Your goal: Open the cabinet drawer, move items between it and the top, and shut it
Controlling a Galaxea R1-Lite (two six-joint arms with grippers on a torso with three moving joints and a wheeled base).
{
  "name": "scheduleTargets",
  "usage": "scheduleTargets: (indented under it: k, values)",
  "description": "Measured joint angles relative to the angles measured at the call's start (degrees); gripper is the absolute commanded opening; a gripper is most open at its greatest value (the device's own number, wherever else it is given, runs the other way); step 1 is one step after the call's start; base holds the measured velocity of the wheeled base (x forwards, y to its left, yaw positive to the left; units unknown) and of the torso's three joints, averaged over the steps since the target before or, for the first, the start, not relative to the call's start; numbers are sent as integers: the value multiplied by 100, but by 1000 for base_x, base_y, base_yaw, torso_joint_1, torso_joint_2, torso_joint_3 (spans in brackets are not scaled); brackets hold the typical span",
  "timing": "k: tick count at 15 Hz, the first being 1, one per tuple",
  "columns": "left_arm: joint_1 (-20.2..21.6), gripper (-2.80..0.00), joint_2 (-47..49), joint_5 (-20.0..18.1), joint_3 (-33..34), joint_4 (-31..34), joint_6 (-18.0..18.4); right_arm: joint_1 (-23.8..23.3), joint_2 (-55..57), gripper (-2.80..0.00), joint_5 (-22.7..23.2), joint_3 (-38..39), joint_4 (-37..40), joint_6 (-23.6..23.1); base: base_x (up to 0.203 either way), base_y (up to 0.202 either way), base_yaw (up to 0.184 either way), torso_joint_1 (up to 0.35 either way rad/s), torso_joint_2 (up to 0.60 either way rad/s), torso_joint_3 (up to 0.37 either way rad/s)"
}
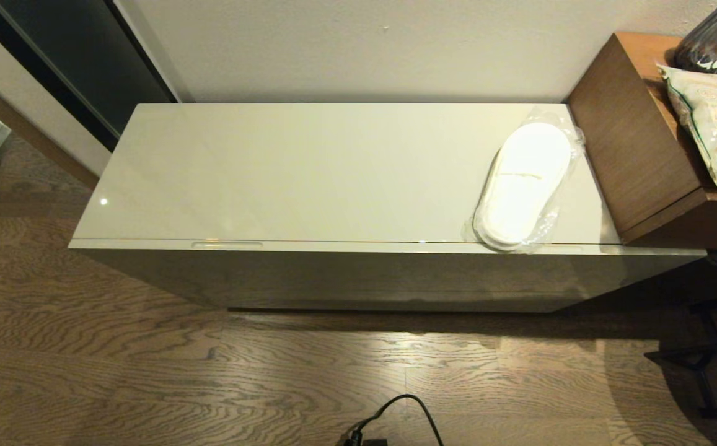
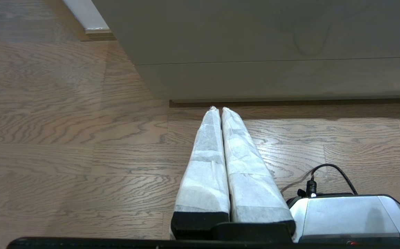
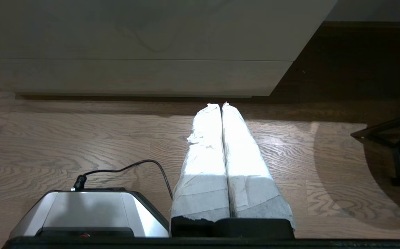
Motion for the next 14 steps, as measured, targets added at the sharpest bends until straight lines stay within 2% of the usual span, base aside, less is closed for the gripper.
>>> scheduleTargets:
  k: [14]
  values:
    - [0, -280, 0, -2, 0, -3, 0, 0, 0, -280, -2, 0, -7, 0, 0, 0, 0, 0, 0, 0]
